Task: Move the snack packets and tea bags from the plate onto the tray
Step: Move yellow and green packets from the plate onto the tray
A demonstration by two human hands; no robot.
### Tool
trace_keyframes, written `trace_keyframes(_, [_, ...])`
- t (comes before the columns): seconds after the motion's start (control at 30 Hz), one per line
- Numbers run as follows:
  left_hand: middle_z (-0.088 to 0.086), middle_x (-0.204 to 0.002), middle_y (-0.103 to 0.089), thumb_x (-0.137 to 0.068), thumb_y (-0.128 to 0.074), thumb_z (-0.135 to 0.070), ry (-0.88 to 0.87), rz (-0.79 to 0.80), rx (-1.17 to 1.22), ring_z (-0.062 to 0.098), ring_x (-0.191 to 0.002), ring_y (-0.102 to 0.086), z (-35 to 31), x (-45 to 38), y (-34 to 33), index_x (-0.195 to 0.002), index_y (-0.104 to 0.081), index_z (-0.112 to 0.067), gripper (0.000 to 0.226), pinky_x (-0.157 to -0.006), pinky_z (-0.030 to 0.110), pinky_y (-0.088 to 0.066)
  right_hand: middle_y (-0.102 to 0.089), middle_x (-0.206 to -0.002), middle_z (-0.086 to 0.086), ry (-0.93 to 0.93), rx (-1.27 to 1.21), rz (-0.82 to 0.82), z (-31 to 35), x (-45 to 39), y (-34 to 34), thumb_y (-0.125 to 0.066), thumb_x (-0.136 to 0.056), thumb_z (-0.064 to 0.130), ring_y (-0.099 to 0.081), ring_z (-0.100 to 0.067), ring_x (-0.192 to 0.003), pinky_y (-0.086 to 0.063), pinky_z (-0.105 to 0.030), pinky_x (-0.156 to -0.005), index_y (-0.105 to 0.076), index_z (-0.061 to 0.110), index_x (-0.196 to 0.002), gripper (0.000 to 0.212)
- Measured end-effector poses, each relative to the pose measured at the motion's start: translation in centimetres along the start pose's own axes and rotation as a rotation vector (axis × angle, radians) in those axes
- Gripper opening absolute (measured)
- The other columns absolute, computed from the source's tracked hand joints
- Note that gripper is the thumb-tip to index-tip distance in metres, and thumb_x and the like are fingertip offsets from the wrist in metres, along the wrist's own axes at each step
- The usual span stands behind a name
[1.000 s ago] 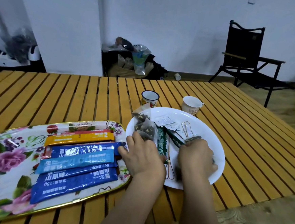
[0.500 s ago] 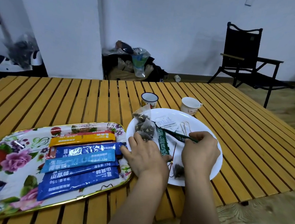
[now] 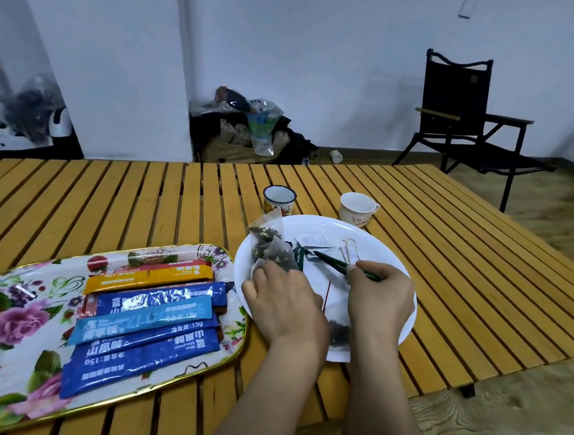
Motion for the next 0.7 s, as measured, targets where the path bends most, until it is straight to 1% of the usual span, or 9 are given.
trace_keyframes(0.07, [0.003,-0.104,-0.068,-0.089,-0.054,-0.028,-0.001,0.009,0.071,0.022,-0.102,-0.060,0.1,-0.3,0.4,-0.097,-0.066,-0.021,0.016,-0.088,0.035,-0.034,-0.073,-0.094,-0.008,-0.012,-0.054,-0.006,0.1,0.3,0.1,-0.067,-0.083,0.014,-0.065,-0.027,-0.090,-0.052,-0.041,-0.088,-0.073,0.011,-0.085,0.007])
trace_keyframes(0.1, [0.003,-0.101,-0.070,-0.090,-0.054,-0.030,-0.004,0.020,0.071,0.023,-0.099,-0.062,0.2,-0.4,0.4,-0.100,-0.064,-0.021,0.016,-0.088,0.036,-0.034,-0.073,-0.093,-0.007,-0.016,-0.061,-0.009,0.2,0.5,0.1,-0.065,-0.085,0.014,-0.065,-0.027,-0.091,-0.052,-0.042,-0.090,-0.072,0.012,-0.084,0.008])
trace_keyframes(0.2, [0.008,-0.115,-0.064,-0.085,-0.058,-0.049,-0.016,0.100,-0.084,0.026,-0.110,-0.058,0.5,-0.1,-0.3,-0.117,-0.052,-0.017,0.046,-0.094,0.039,-0.034,-0.068,-0.085,-0.005,-0.016,-0.053,-0.009,0.3,0.7,0.2,-0.062,-0.086,0.008,-0.063,-0.027,-0.092,-0.051,-0.039,-0.090,-0.071,0.012,-0.085,0.010])
trace_keyframes(0.27, [0.010,-0.123,-0.057,-0.084,-0.057,-0.052,-0.025,0.122,-0.179,0.027,-0.116,-0.052,0.5,0.1,-1.0,-0.122,-0.050,-0.014,0.054,-0.096,0.038,-0.032,-0.063,-0.083,-0.003,-0.020,-0.055,-0.003,0.3,0.8,0.2,-0.063,-0.085,0.005,-0.063,-0.028,-0.094,-0.051,-0.039,-0.091,-0.070,0.013,-0.084,0.011])
trace_keyframes(0.37, [0.009,-0.122,-0.058,-0.088,-0.054,-0.038,-0.020,0.089,-0.205,0.025,-0.112,-0.052,0.4,-0.2,-1.1,-0.118,-0.055,-0.015,0.037,-0.093,0.036,-0.032,-0.063,-0.088,-0.002,-0.030,-0.068,-0.014,0.1,0.8,0.2,-0.063,-0.083,0.001,-0.062,-0.028,-0.095,-0.051,-0.040,-0.091,-0.068,0.015,-0.086,0.015])
trace_keyframes(0.43, [0.009,-0.121,-0.058,-0.088,-0.053,-0.034,-0.014,0.090,-0.181,0.025,-0.112,-0.052,0.5,-0.3,-1.0,-0.116,-0.057,-0.016,0.033,-0.093,0.036,-0.033,-0.064,-0.092,-0.001,-0.044,-0.097,-0.025,-0.1,0.7,0.2,-0.062,-0.082,-0.002,-0.064,-0.028,-0.093,-0.052,-0.040,-0.090,-0.067,0.017,-0.087,0.020])
trace_keyframes(0.57, [0.008,-0.119,-0.061,-0.091,-0.050,-0.027,-0.034,0.037,-0.050,0.025,-0.110,-0.055,0.9,-0.2,-0.4,-0.118,-0.055,-0.018,0.028,-0.093,0.035,-0.035,-0.060,-0.084,0.011,-0.105,-0.225,-0.017,-0.7,0.5,-0.1,-0.063,-0.081,-0.005,-0.068,-0.030,-0.090,-0.058,-0.043,-0.082,-0.064,0.025,-0.075,0.030])
trace_keyframes(0.63, [0.007,-0.112,-0.065,-0.093,-0.049,-0.022,-0.023,0.015,0.063,0.027,-0.103,-0.060,1.4,-0.1,0.3,-0.117,-0.053,-0.019,0.024,-0.086,0.035,-0.041,-0.061,-0.086,0.009,-0.123,-0.269,-0.014,-0.7,0.5,-0.1,-0.064,-0.081,-0.005,-0.069,-0.029,-0.086,-0.059,-0.041,-0.079,-0.063,0.026,-0.075,0.032])
trace_keyframes(0.7, [0.006,-0.106,-0.067,-0.093,-0.052,-0.023,0.016,-0.017,0.231,0.028,-0.096,-0.063,2.0,0.3,1.6,-0.113,-0.054,-0.019,0.020,-0.073,0.035,-0.046,-0.064,-0.093,0.001,-0.135,-0.315,-0.019,-0.6,0.5,0.2,-0.065,-0.081,-0.006,-0.071,-0.027,-0.080,-0.059,-0.037,-0.074,-0.063,0.024,-0.079,0.030])
Point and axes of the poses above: each hand's wrist, its own x-axis away from the middle knuckle, its own y-axis out of the back of the hand, z = x × y, the point moved 5 cm from there along -x, towards the middle knuckle
